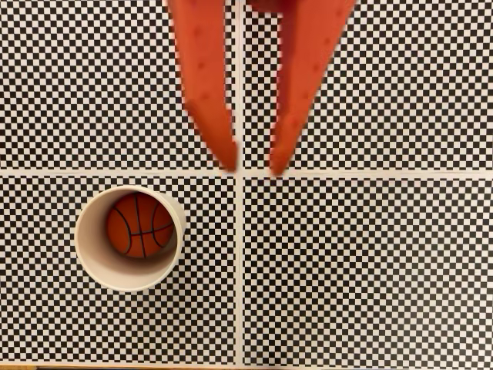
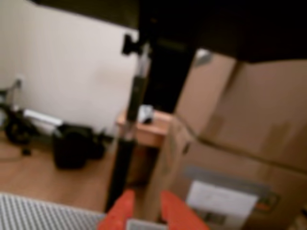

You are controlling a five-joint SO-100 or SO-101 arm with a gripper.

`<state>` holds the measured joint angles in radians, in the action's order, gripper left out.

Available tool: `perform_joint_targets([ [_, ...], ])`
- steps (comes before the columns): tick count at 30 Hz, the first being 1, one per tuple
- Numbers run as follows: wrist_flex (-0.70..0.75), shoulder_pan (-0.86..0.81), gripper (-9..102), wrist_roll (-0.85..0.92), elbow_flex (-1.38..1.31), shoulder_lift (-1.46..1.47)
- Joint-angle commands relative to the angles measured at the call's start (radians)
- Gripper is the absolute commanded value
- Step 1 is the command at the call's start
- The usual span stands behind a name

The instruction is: Grasp basketball and place into cup.

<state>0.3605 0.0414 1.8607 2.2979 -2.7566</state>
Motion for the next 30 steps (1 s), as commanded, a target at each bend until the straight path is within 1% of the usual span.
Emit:
perform_joint_targets([
  [1,-0.026,0.0,0,0.006,0.057,-0.067],
  [10,-0.017,-0.02,0,0.034,0.307,-0.339],
  [19,-0.015,-0.031,0,0.052,0.486,-0.522],
  [24,-0.011,-0.029,0,0.044,0.525,-0.534],
  [30,-0.017,-0.051,0,-0.037,0.634,-0.534],
])
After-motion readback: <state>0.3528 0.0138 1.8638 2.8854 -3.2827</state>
